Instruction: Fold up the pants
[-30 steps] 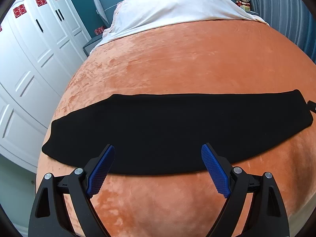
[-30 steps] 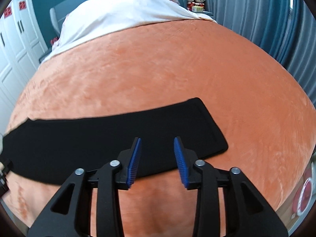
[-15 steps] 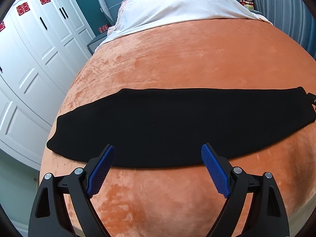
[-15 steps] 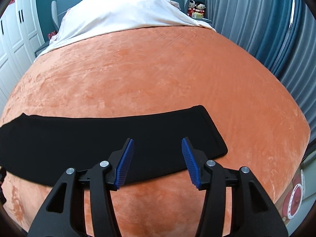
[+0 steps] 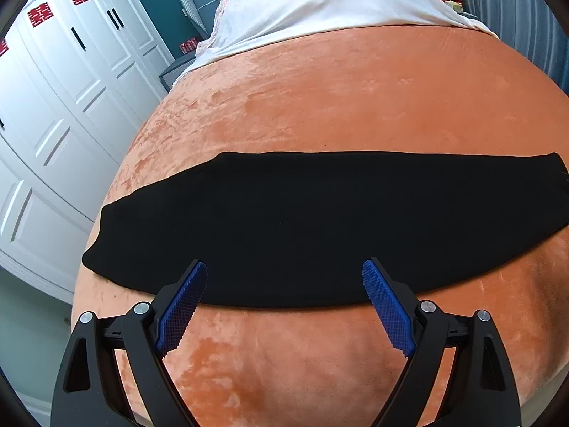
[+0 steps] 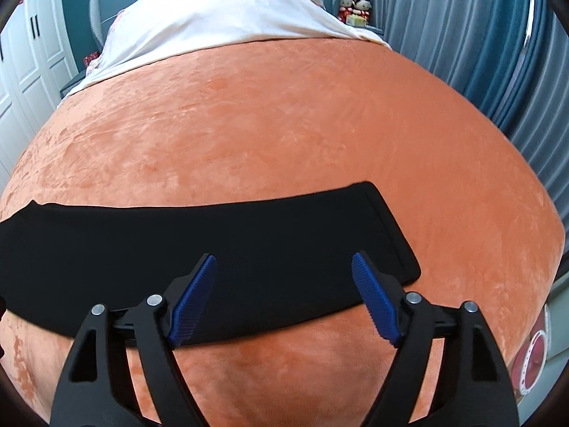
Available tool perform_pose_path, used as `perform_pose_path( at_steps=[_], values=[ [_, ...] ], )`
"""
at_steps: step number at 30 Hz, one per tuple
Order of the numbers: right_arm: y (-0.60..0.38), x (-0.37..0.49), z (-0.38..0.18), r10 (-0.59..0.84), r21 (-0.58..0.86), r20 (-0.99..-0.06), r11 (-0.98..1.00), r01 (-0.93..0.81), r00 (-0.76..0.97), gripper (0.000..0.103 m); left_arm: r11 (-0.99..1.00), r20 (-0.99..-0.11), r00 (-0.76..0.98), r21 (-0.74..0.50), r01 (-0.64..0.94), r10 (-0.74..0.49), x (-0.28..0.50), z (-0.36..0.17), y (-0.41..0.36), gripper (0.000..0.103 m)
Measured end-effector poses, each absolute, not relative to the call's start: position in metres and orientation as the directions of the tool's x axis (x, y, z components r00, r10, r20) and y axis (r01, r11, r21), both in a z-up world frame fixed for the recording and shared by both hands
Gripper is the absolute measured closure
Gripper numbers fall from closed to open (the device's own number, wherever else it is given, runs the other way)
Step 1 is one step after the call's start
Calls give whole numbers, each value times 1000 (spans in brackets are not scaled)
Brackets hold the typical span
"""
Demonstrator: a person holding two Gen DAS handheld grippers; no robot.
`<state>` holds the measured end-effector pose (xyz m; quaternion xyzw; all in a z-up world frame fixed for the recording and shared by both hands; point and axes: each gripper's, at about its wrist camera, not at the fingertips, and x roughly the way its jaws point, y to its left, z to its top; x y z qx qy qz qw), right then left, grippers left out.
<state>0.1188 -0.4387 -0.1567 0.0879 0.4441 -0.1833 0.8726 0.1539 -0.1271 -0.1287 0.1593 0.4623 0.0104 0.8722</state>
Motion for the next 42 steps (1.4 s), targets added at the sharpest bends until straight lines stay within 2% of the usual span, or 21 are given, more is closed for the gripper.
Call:
perform_pose_path(
  at_steps=[9,15,20,25,32,37,42],
  values=[
    [-492,107,-180,-278,-36,-824,896,443,494,16,944,-791,578,313,101,200,159,-135,-109,16],
    [-567,101,-212,-85,210,-864,835,509,496,16,935,-779,560,353,19,283,172,-140,-62,16],
    [-570,122,-233,-16,262,-869,834,486,495,16,933,-780,539,359,-29,317,174,-140,-33,16],
    [-555,131,-243,-80,199,-869,847,493,488,5,935,-788,526,351,-45,321,173,-143,-22,16],
    [-554,134,-239,-122,144,-879,854,500,461,6,944,-805,517,329,-17,290,173,-153,-28,16],
    [-535,139,-226,-286,-47,-856,873,486,431,6,942,-805,520,336,5,285,171,-155,-34,16],
    [-518,147,-223,-369,-177,-833,883,434,413,7,940,-804,524,340,17,282,169,-155,-39,16]
  ],
)
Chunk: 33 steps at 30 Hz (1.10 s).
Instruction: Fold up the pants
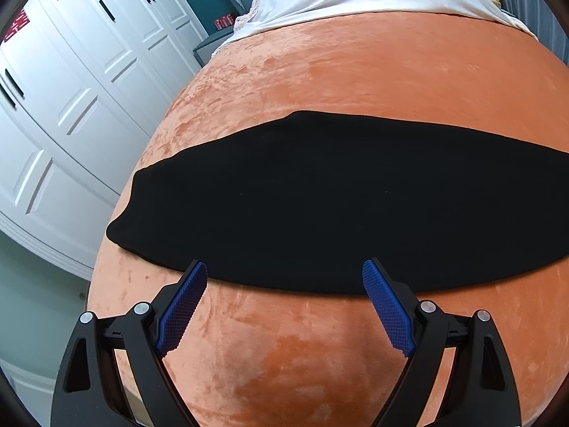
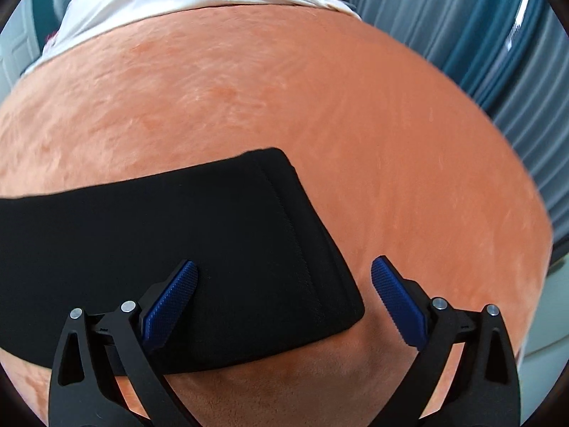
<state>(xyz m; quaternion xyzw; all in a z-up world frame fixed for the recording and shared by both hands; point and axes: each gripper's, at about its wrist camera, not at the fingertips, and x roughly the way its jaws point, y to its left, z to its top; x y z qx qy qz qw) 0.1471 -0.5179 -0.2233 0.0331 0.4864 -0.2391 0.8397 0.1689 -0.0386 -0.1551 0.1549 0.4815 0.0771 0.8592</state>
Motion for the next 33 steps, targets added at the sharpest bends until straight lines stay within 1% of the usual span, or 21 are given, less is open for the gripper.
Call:
perform_pose_path(
  at_steps=[3,5,7,9,12,13,15,20,21,23,25,26,27,29,30,33],
  values=[
    [-516,149,-221,-380,-196,-828,885,422,412,9,941,-805,524,337,19,278,169,-155,-40,16],
    [-514,150,-220,-376,-199,-829,891,409,414,14,941,-806,524,336,22,275,168,-155,-42,16],
    [-510,151,-218,-375,-206,-829,894,397,414,23,940,-804,527,341,27,276,168,-155,-45,16],
    [-507,152,-219,-374,-214,-831,898,384,411,25,939,-801,530,344,28,278,168,-155,-47,16],
    [-505,153,-220,-374,-218,-831,900,377,412,26,939,-801,531,343,30,276,168,-154,-49,16],
    [-505,153,-220,-367,-210,-833,902,377,414,28,938,-800,532,344,30,277,168,-153,-49,16],
    [-506,152,-221,-350,-192,-839,907,375,417,30,938,-800,531,346,30,279,168,-153,-50,16],
    [-506,154,-222,-330,-176,-843,915,363,425,41,938,-801,531,346,33,277,169,-153,-52,16],
    [-505,154,-221,-331,-177,-842,915,361,426,44,939,-802,531,343,34,274,169,-153,-52,16],
    [-504,154,-219,-342,-187,-837,912,365,426,57,938,-801,532,345,35,275,169,-153,-54,16],
    [-507,154,-217,-355,-193,-834,905,380,422,85,937,-800,533,347,38,275,169,-153,-56,16],
    [-509,153,-215,-358,-191,-834,901,389,420,90,936,-799,534,349,39,276,169,-153,-56,16],
    [-512,152,-214,-350,-179,-837,901,395,421,94,936,-799,534,350,41,275,169,-153,-58,16],
    [-516,151,-213,-345,-173,-840,902,394,420,96,935,-797,536,353,42,277,169,-153,-60,16],
    [-517,150,-212,-354,-183,-837,900,396,417,100,934,-796,537,355,42,278,168,-153,-62,16],
    [-535,144,-210,-342,-147,-840,891,430,421,100,932,-792,540,360,39,283,168,-151,-64,16]
  ],
)
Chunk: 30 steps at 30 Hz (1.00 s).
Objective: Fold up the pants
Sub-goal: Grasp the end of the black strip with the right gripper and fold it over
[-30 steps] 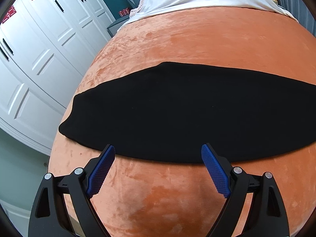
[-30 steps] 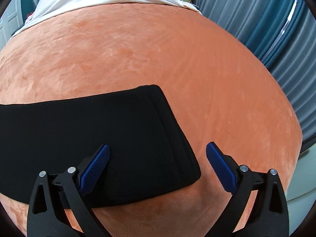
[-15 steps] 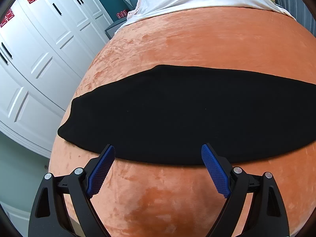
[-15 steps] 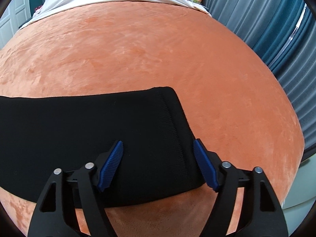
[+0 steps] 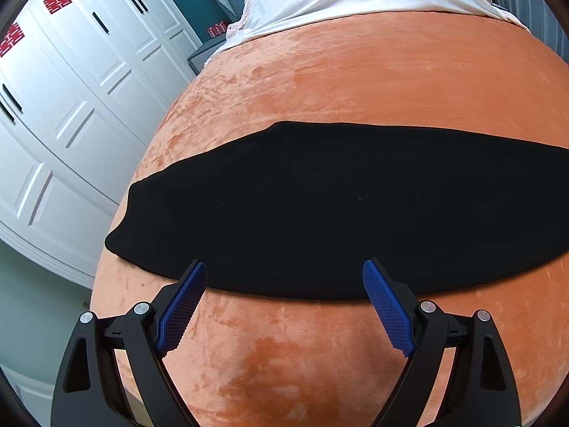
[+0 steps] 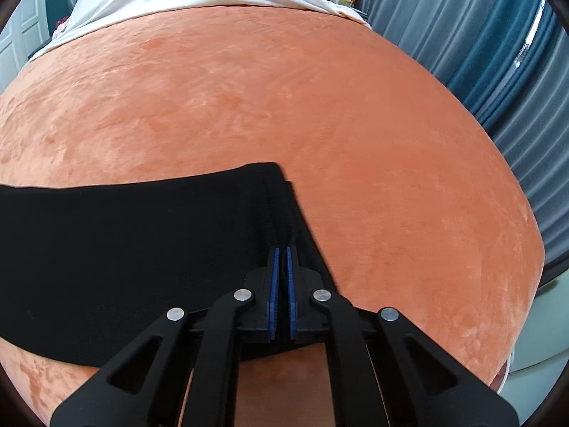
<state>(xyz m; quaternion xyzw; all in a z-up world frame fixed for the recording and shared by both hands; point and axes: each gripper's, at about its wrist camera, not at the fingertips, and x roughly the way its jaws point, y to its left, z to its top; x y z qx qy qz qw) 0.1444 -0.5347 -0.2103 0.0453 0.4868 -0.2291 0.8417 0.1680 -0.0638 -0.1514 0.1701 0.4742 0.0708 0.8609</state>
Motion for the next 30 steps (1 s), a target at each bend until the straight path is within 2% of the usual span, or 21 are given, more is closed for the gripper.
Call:
perform_pose_path(
  at_steps=[2,3,4,5,6,7,12,13,14,15,17,18,19,24,30],
  values=[
    [-555,137,-214,-253,-27,-857,891,452,449,97,931,-791,540,363,35,288,168,-151,-64,16],
    [-560,133,-212,-230,13,-856,885,465,462,90,931,-792,537,364,31,291,169,-152,-63,16],
    [-564,128,-209,-203,52,-859,878,475,471,70,931,-793,535,363,29,293,170,-152,-63,16],
    [-566,125,-208,-182,77,-856,880,469,484,56,933,-795,531,360,24,293,171,-153,-61,16],
    [-565,122,-209,-175,92,-849,880,466,499,27,934,-798,527,357,21,293,171,-154,-61,16],
    [-564,122,-211,-157,109,-846,885,453,510,19,936,-803,521,350,18,290,172,-155,-59,16],
    [-559,129,-229,-159,92,-863,884,459,479,20,943,-814,499,334,-15,296,173,-157,-44,16],
    [-559,132,-235,-115,134,-868,882,452,482,22,943,-814,498,331,-23,298,172,-156,-40,16],
    [-560,134,-239,-79,178,-868,872,456,490,28,944,-814,497,327,-38,302,171,-155,-31,16],
    [-559,134,-238,-84,179,-867,867,465,491,30,945,-815,493,323,-51,305,171,-155,-25,16],
    [-556,136,-232,-77,185,-867,868,461,493,46,948,-823,476,309,-80,308,172,-155,-7,16],
    [-555,136,-227,-54,213,-865,861,462,499,72,949,-831,461,297,-103,311,173,-156,7,16],
    [-553,135,-219,-36,245,-860,846,473,509,87,950,-836,451,286,-125,311,173,-157,21,16],
    [-512,142,-171,67,381,-790,832,402,609,88,938,-837,427,272,-216,342,170,-157,90,16],
    [-361,189,-112,265,450,-712,883,133,651,88,928,-837,418,254,-273,353,163,-157,169,16]
  ],
)
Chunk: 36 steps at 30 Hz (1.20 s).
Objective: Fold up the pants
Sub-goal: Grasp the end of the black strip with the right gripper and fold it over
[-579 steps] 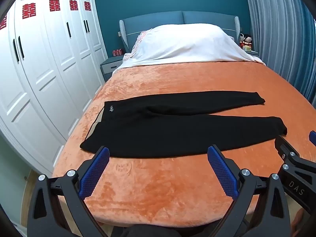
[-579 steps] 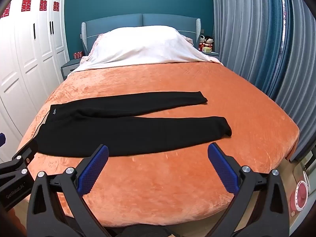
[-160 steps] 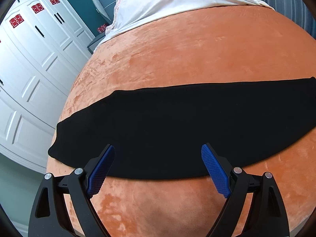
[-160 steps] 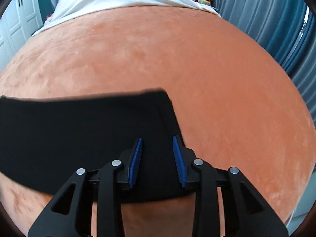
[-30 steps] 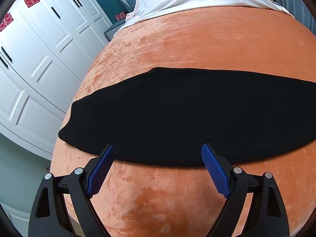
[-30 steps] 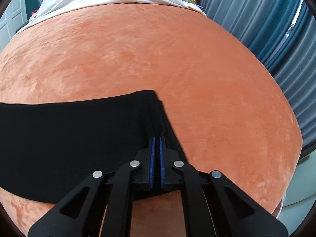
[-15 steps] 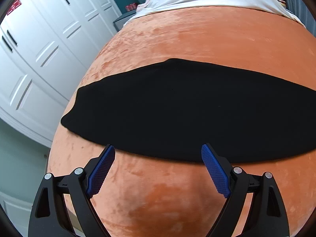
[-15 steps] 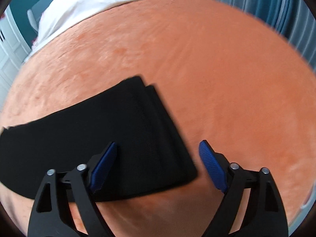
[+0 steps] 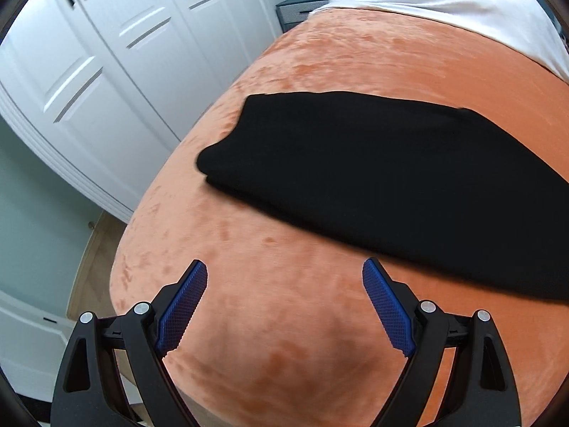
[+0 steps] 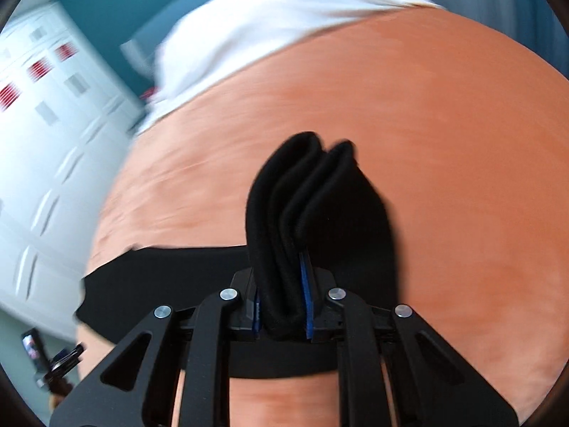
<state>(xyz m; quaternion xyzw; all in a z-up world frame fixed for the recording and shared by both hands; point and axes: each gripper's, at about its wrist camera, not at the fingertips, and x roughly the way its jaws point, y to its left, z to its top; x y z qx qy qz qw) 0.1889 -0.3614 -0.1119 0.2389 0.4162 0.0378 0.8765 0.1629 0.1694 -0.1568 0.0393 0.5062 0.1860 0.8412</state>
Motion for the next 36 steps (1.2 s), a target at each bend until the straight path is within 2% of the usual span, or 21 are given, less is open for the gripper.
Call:
perform_pose_path(
  at_steps=[4,10,16,23,26,28,30,32,33,34,36],
  values=[
    [-228,232,-104,399,452,-705,890,-63,586,88,929,-844,417,227,-294,338,156,-157,215,16],
    [-79,270,-154,428,387,-779,903,-187,458,88,928,-852,411,205,-310,325,150,-163,269,16],
    [-32,283,-214,350,321,-851,937,-140,391,87,930,-860,410,175,-323,304,147,-170,304,16],
    [-21,285,-217,297,266,-870,955,-132,394,84,935,-869,419,121,-333,262,151,-177,321,16],
    [-20,280,-208,299,262,-863,954,-145,407,79,933,-872,420,103,-345,251,150,-177,324,16],
    [-29,268,-194,357,326,-831,934,-147,427,65,932,-871,423,100,-347,251,148,-175,327,16],
    [-46,253,-182,388,373,-803,919,-125,452,63,931,-865,426,112,-347,263,146,-173,329,16],
    [-72,240,-171,359,371,-790,925,-80,497,57,930,-863,424,125,-347,274,145,-172,329,16],
    [-90,233,-166,332,359,-787,932,-51,520,51,928,-862,423,130,-348,279,144,-171,329,16],
    [-116,223,-162,288,338,-786,941,-9,547,39,928,-861,424,129,-350,280,144,-169,329,16],
    [-159,207,-158,179,266,-797,962,69,576,28,927,-859,428,128,-354,282,143,-166,326,16]
  ],
)
